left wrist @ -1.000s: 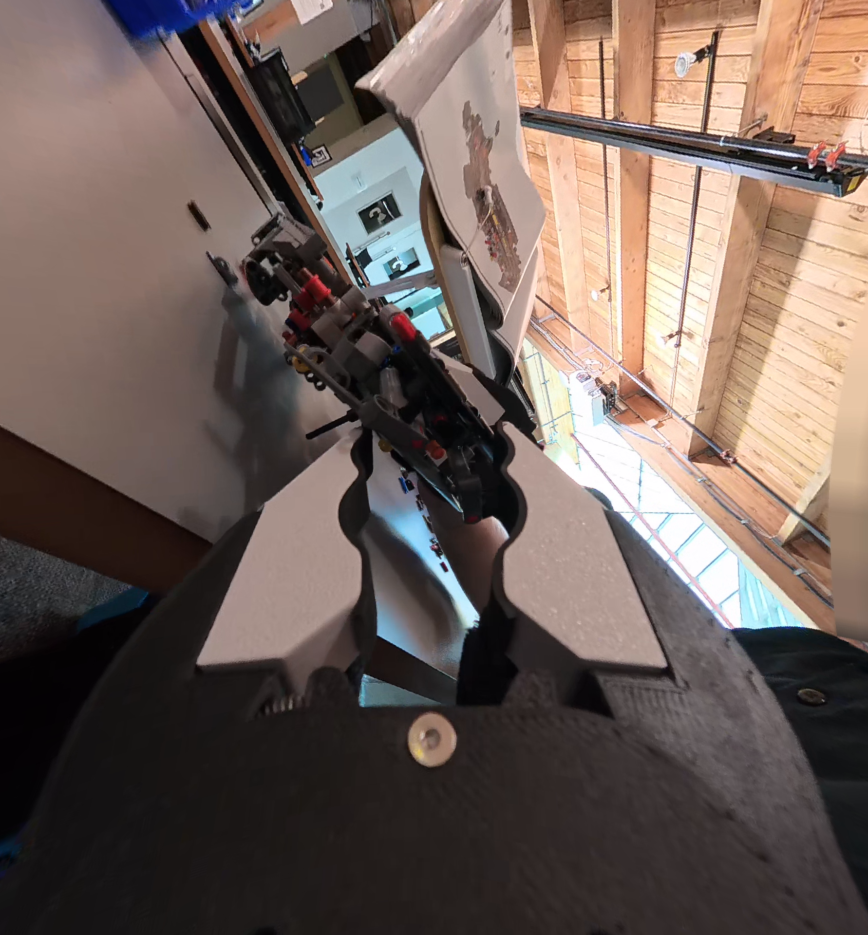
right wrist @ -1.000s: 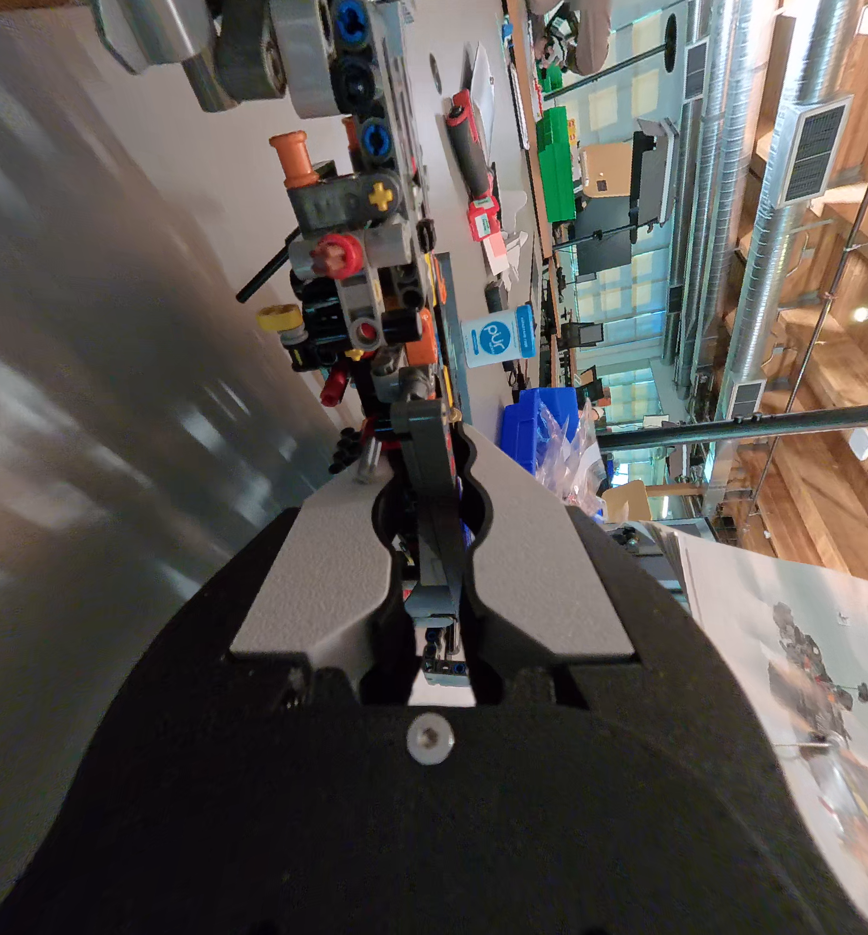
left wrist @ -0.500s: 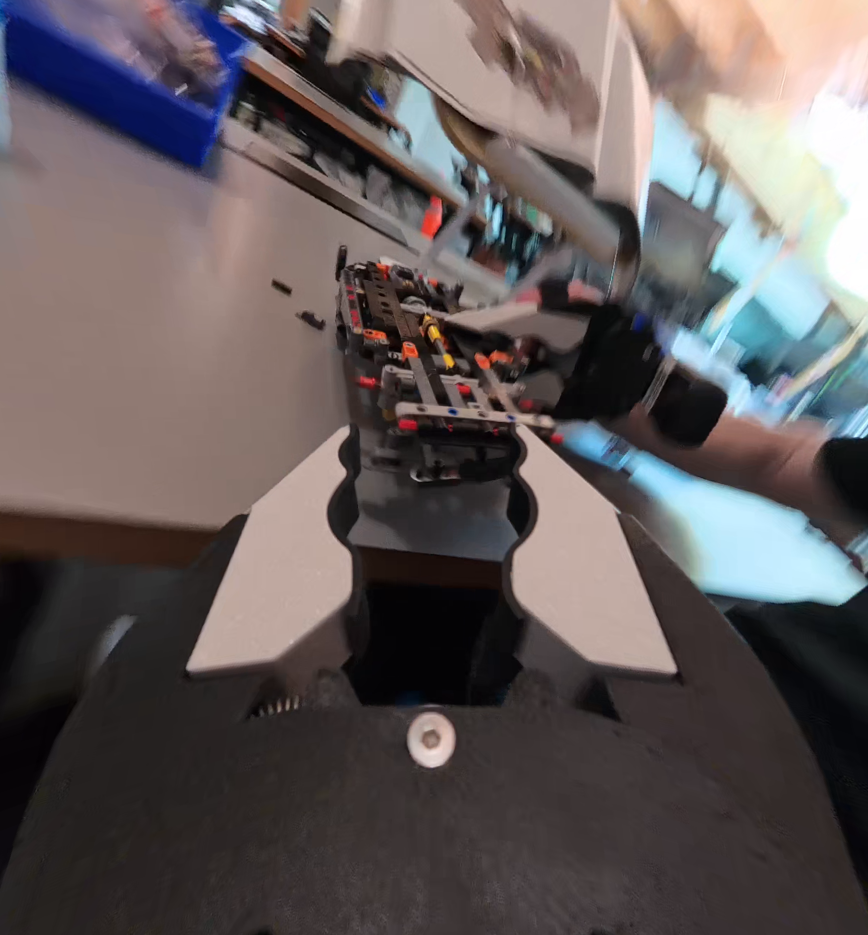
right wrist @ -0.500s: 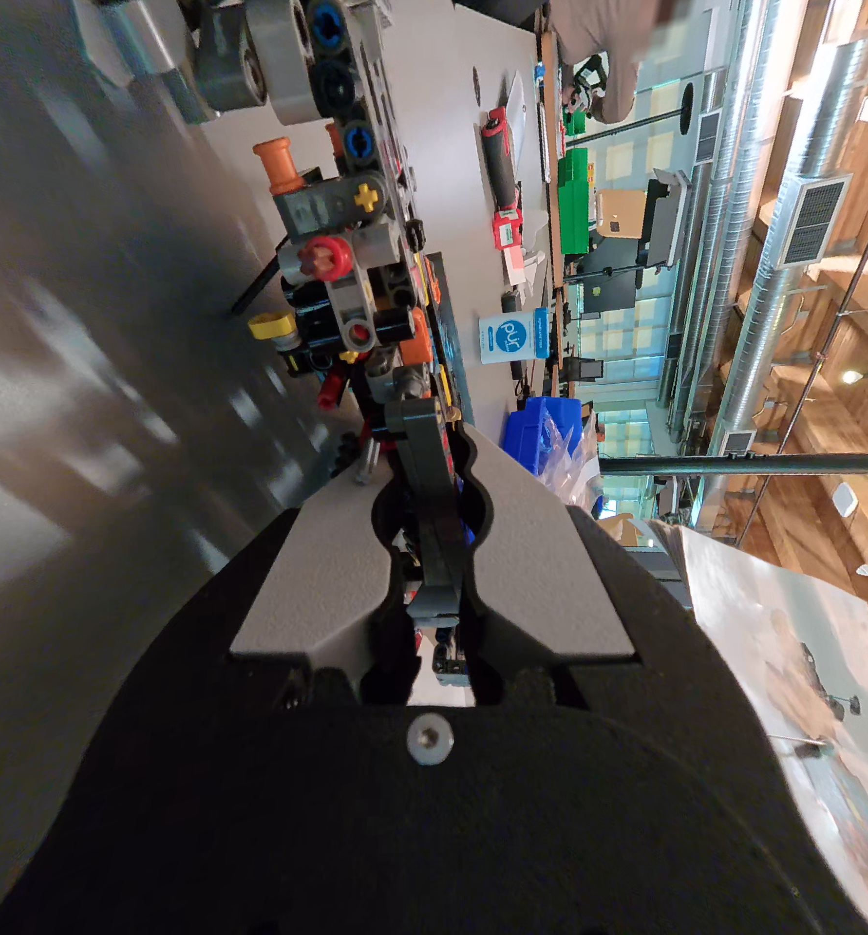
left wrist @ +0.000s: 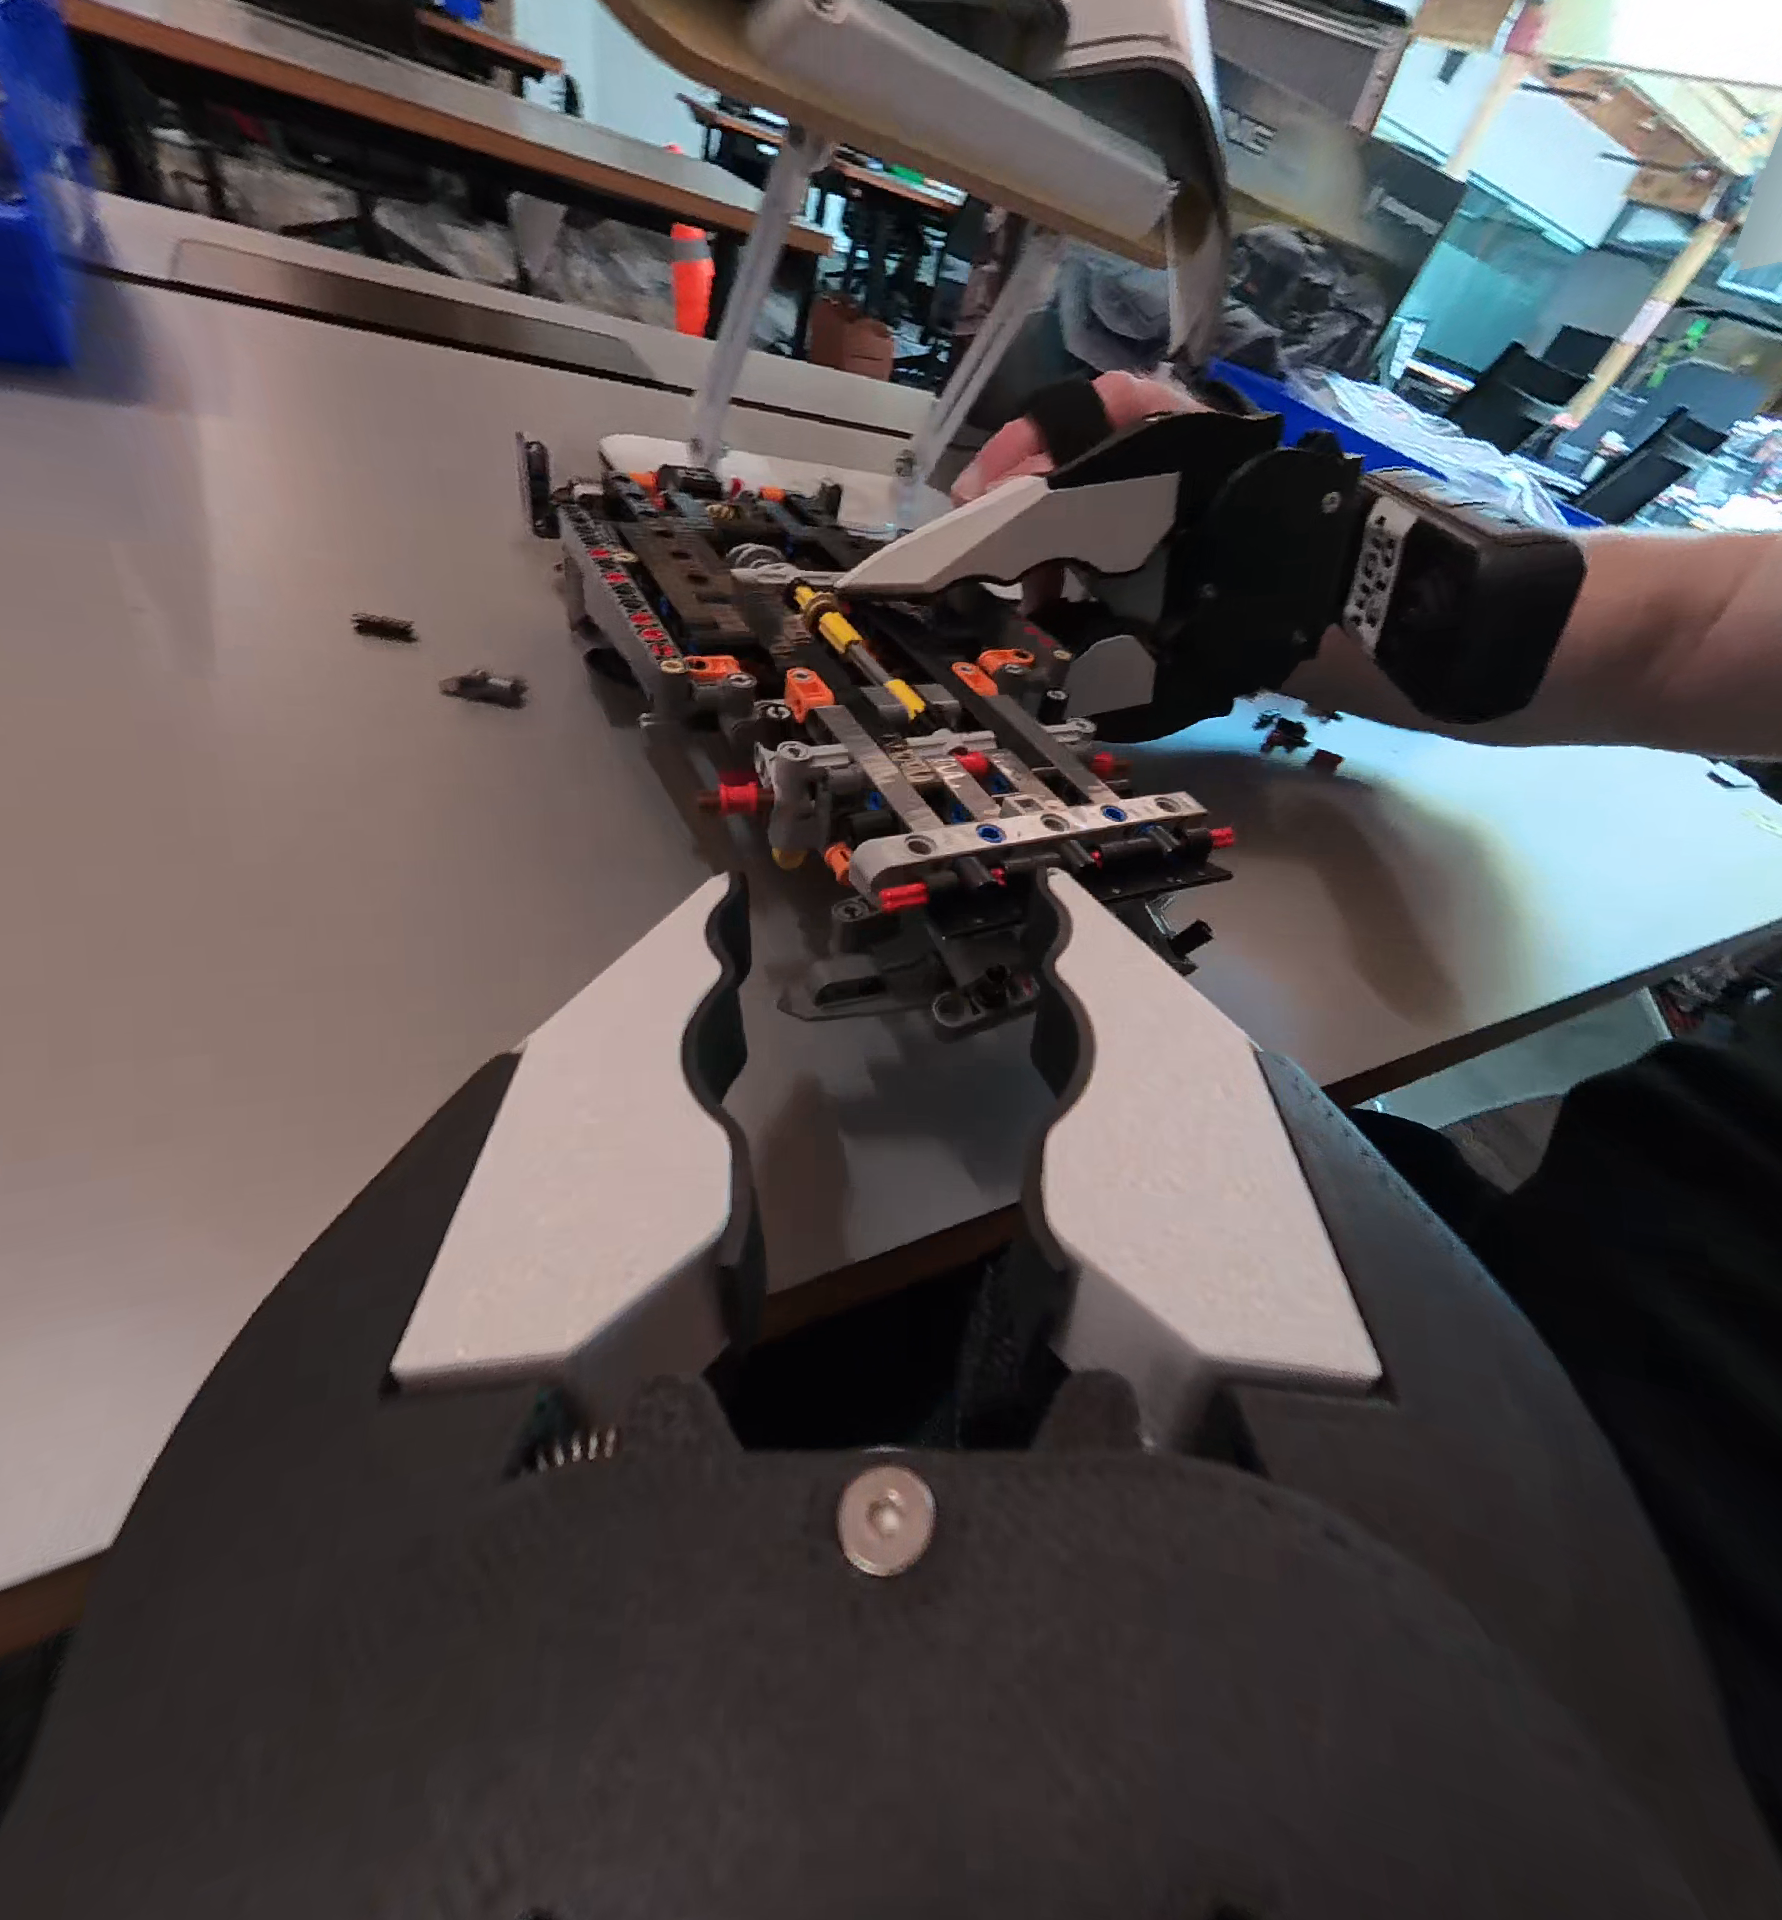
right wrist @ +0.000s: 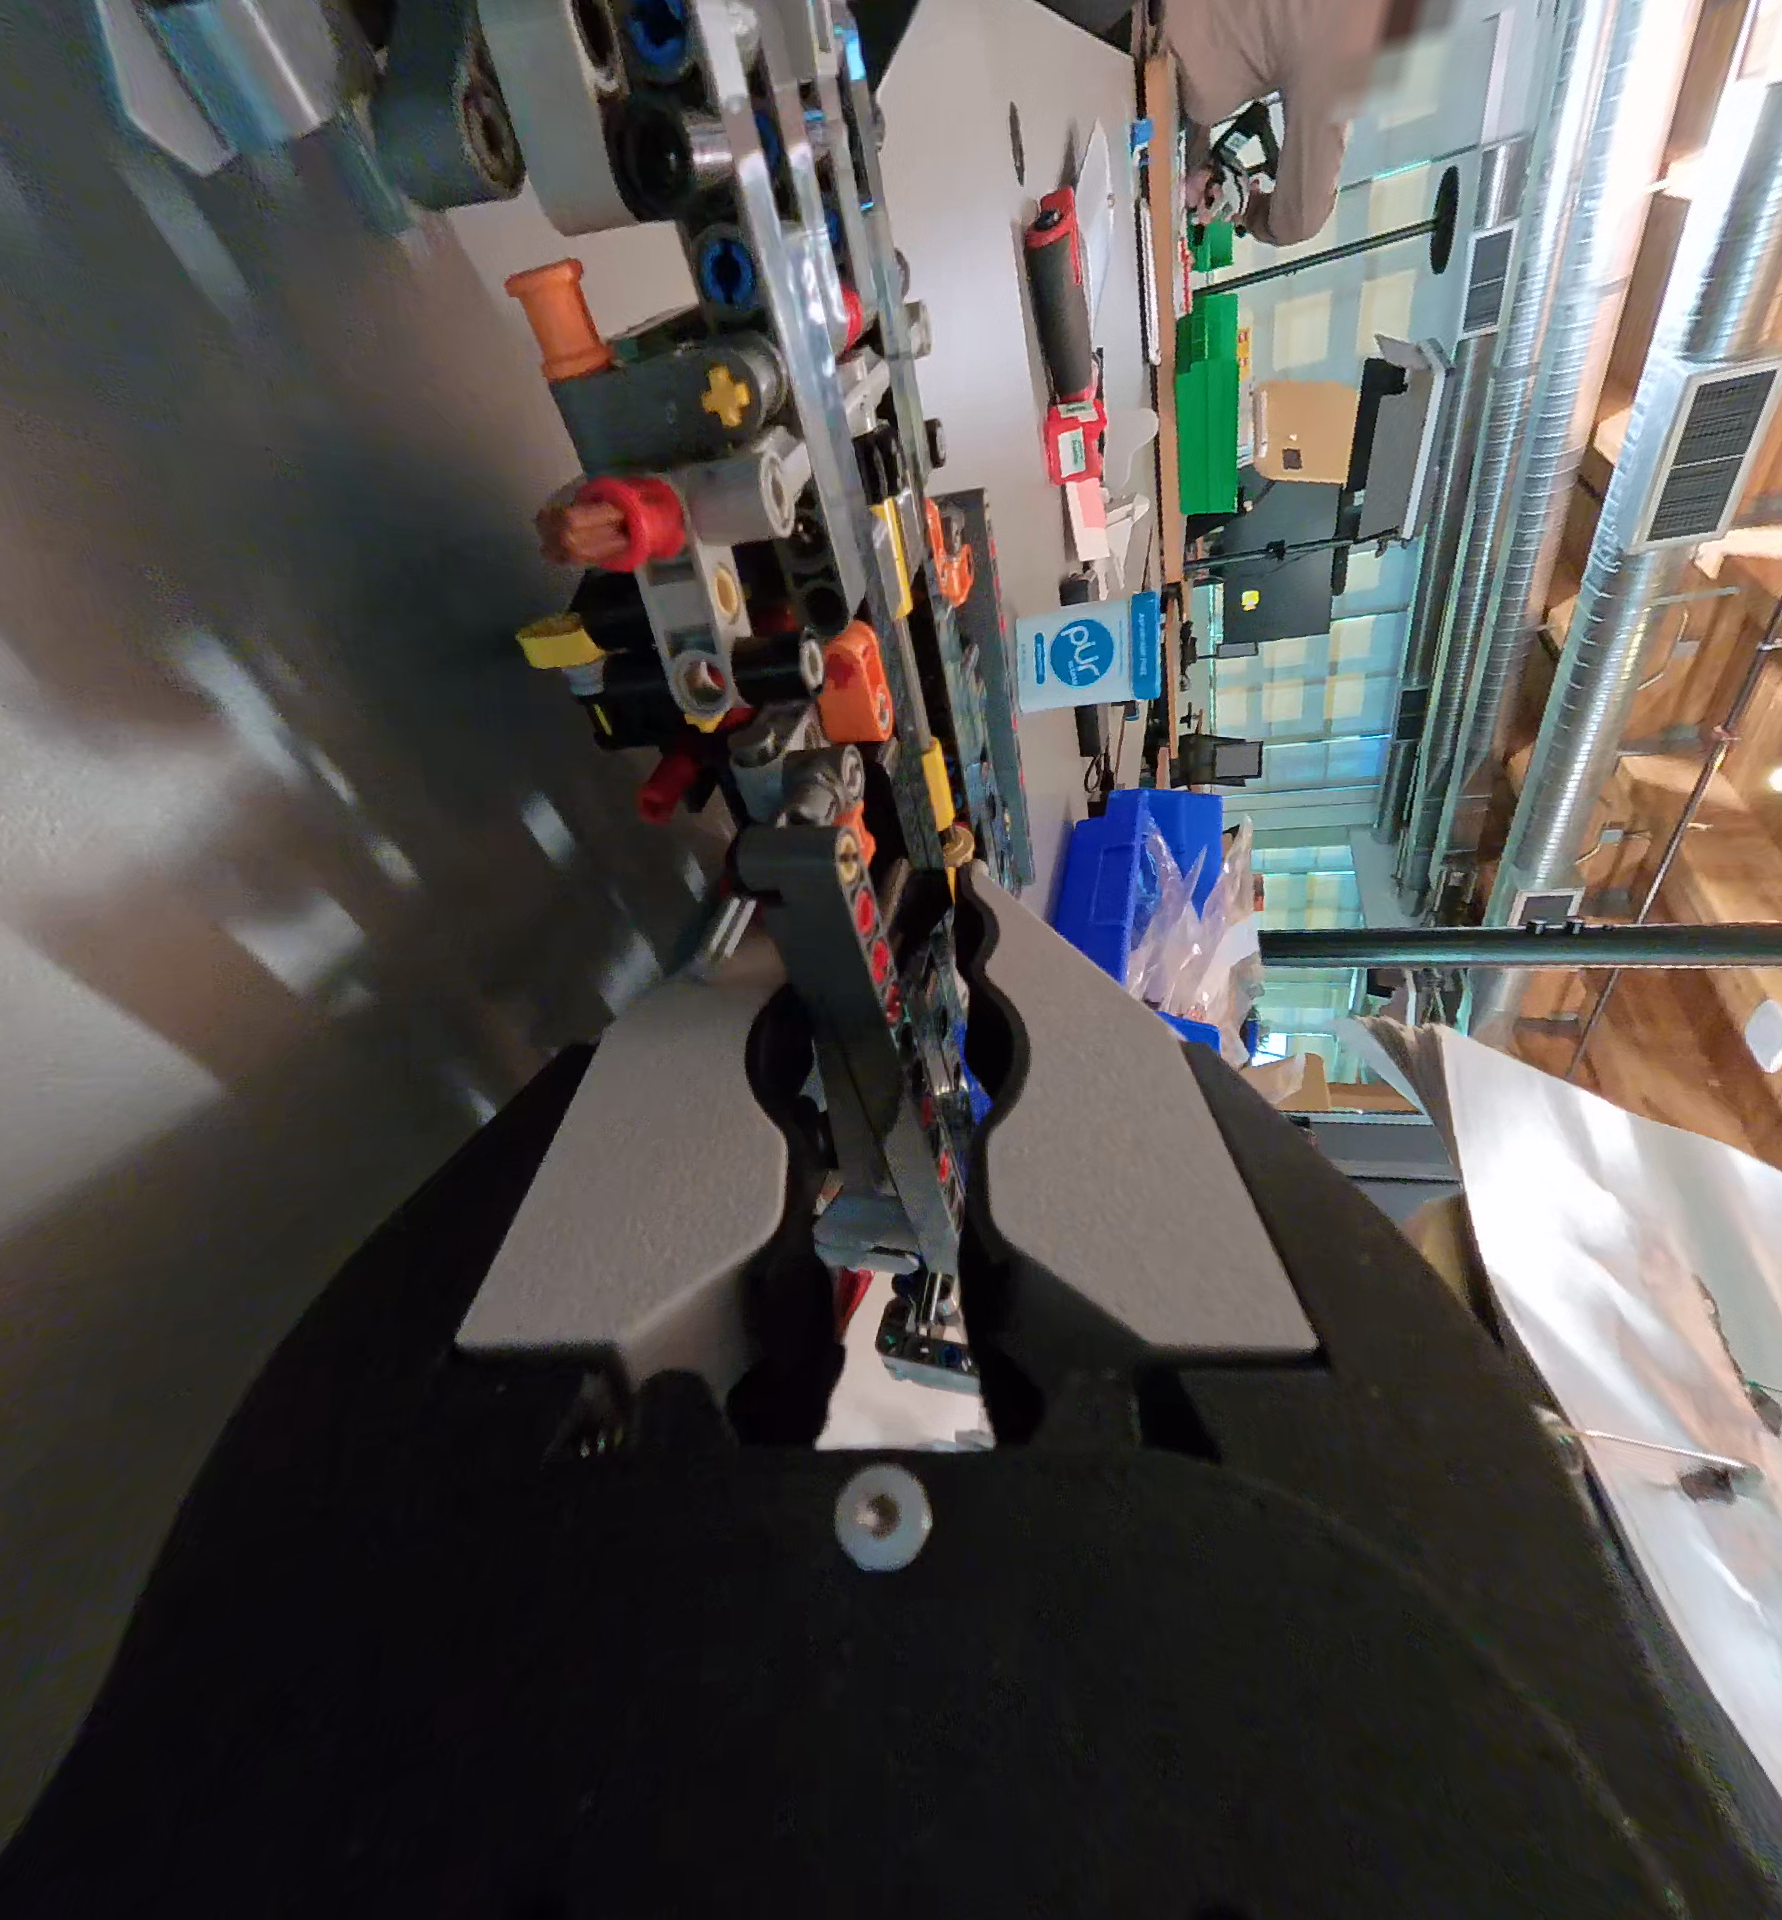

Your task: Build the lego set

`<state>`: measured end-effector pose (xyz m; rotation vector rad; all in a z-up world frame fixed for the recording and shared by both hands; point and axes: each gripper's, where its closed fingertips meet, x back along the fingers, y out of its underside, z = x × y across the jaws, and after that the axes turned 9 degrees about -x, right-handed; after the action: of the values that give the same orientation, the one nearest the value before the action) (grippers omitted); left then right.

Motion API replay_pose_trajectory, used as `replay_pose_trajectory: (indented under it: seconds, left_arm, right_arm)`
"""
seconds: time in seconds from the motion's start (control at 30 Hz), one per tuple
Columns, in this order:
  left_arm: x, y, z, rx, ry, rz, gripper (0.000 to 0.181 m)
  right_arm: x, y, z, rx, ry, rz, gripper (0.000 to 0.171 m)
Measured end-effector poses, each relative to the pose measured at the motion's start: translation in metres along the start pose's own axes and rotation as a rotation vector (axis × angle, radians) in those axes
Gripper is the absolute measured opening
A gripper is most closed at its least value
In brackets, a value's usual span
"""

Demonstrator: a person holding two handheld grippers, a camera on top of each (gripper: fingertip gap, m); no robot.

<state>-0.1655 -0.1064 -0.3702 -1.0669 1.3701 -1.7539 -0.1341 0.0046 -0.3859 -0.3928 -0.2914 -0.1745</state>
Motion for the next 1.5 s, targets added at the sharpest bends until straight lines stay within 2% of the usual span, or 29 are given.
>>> replay_pose_trajectory:
  seconds: [0.33,0.73,0.77,0.8,0.83,0.93,1.1,1.17,1.23,1.27,1.3,1.43,1.5]
  left_arm:
    - [-0.008,-0.003,0.011,-0.020,0.041,0.000,0.046]
    - [-0.020,-0.004,0.035,-0.044,0.128,-0.007,0.045]
    - [-0.021,-0.005,0.036,-0.042,0.130,-0.004,0.045]
    - [-0.022,-0.005,0.037,-0.039,0.133,-0.002,0.045]
    - [-0.023,-0.005,0.038,-0.040,0.138,-0.004,0.046]
    - [-0.026,-0.003,0.041,-0.050,0.136,-0.015,0.047]
    - [-0.028,-0.004,0.041,-0.038,0.132,-0.017,0.048]
    - [-0.028,-0.004,0.042,-0.043,0.131,-0.019,0.048]
    - [-0.025,-0.006,0.042,-0.053,0.140,-0.009,0.048]
    - [-0.024,-0.008,0.041,-0.056,0.147,0.000,0.048]
    - [-0.021,-0.011,0.040,-0.060,0.150,0.011,0.048]
    - [-0.013,-0.017,0.035,-0.099,0.207,0.011,0.051]
    - [-0.014,-0.012,0.032,-0.096,0.238,-0.015,0.052]
  right_arm:
    - [0.015,0.008,0.002,-0.024,0.002,-0.063,0.043]
    - [0.034,0.017,-0.003,0.062,-0.019,-0.157,0.051]
    - [0.034,0.017,-0.007,0.060,-0.039,-0.163,0.060]
    - [0.035,0.021,-0.011,0.056,-0.062,-0.183,0.075]
    - [0.034,0.027,-0.009,0.055,-0.045,-0.209,0.081]
    - [0.036,0.039,-0.004,0.062,-0.012,-0.240,0.080]
    - [0.056,0.048,-0.004,0.027,-0.017,-0.289,0.089]
    - [0.071,0.055,-0.003,-0.014,-0.004,-0.341,0.083]
    - [0.088,0.055,-0.007,-0.128,-0.022,-0.383,0.078]
    - [0.096,0.053,-0.009,-0.212,-0.031,-0.398,0.067]
    - [0.103,0.049,-0.014,-0.341,-0.061,-0.410,0.064]
    - [0.104,0.009,-0.035,-1.061,-0.223,-0.295,0.092]
    - [0.098,-0.001,-0.026,-1.347,-0.234,-0.198,0.088]
